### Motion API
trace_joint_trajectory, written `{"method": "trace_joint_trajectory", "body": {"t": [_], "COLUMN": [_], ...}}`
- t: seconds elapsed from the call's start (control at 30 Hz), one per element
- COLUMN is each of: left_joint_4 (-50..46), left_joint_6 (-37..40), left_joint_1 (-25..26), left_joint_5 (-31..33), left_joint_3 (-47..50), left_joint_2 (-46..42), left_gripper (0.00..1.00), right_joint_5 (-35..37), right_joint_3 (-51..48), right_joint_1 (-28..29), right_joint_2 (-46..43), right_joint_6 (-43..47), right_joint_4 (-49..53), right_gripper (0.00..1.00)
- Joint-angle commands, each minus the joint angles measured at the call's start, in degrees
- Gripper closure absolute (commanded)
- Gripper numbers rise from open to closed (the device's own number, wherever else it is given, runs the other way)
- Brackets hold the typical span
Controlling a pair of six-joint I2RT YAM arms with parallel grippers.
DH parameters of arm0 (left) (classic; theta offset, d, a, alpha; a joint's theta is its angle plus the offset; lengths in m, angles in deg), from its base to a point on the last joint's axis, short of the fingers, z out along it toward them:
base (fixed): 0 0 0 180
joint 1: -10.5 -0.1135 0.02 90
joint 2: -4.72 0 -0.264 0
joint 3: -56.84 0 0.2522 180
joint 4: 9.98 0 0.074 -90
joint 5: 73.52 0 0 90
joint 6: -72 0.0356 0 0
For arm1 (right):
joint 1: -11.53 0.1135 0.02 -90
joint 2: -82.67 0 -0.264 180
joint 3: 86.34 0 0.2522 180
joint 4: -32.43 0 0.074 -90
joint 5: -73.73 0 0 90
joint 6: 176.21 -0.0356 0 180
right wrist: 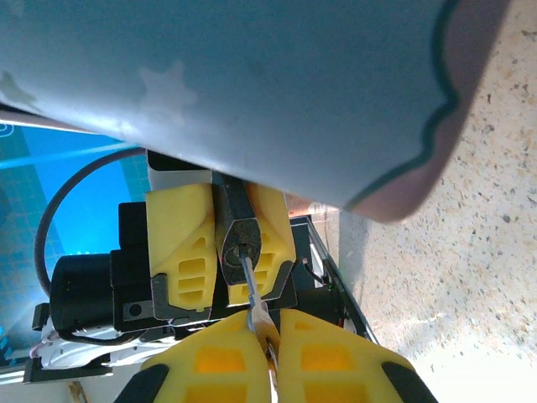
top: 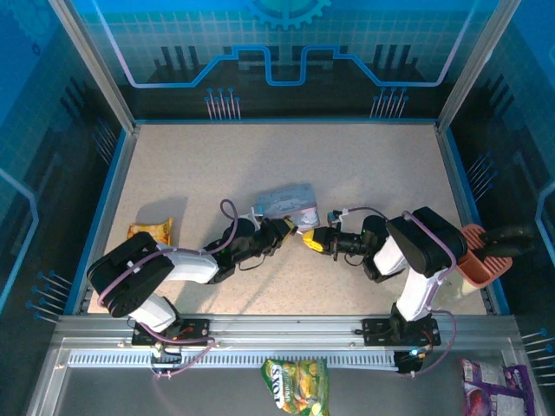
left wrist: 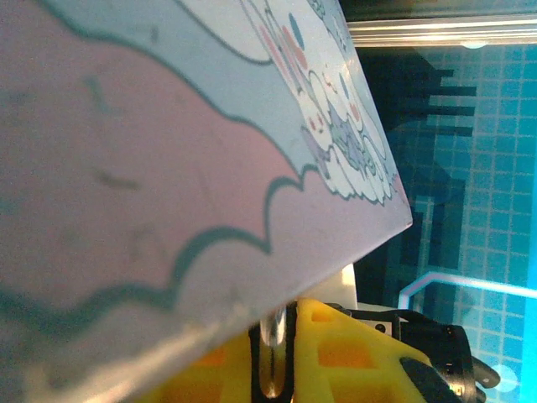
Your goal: Unlock the padlock with the key
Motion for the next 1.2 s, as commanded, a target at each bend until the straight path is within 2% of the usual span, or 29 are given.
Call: {"method": "trace_joint_trajectory", "body": {"t": [0.0,0.33,0.6,0.77,1.0,1.17], "left_joint_4": [8.7,11.1,22.4,22.9,22.6,23.7], "left_joint_6": [2.0,5.0,1.8,0.7,-0.6,-0.7], "left_joint_1": [3.3,3.3,3.4,3.5,4.0,4.4], "left_joint_5": [-9.2,-8.9,-10.9,-12.7,-15.1,-15.9], "left_joint_3": [-2.0,-1.7,-1.3,-2.5,-3.9,-4.8], "left_joint_2": [-2.9,-1.9,4.6,5.0,4.3,4.6], "left_gripper": [1.0,1.0,1.0,1.0,1.0,1.0], "right_joint_5": [10.7,11.2,11.3,10.5,7.2,6.2], "right_joint_3": [-0.9,-0.4,-0.1,0.8,1.8,2.1], "right_joint_1": [0.7,3.4,3.5,2.8,-1.7,-2.1], "right_joint_2": [-0.2,-3.0,-3.7,-2.3,-1.3,0.4], "right_joint_6": [-2.8,-6.7,-7.2,-6.1,-3.4,-2.2], "right_joint_4": [3.3,3.3,3.3,3.3,3.3,3.3], "right_gripper": [1.0,1.0,1.0,1.0,1.0,1.0]}}
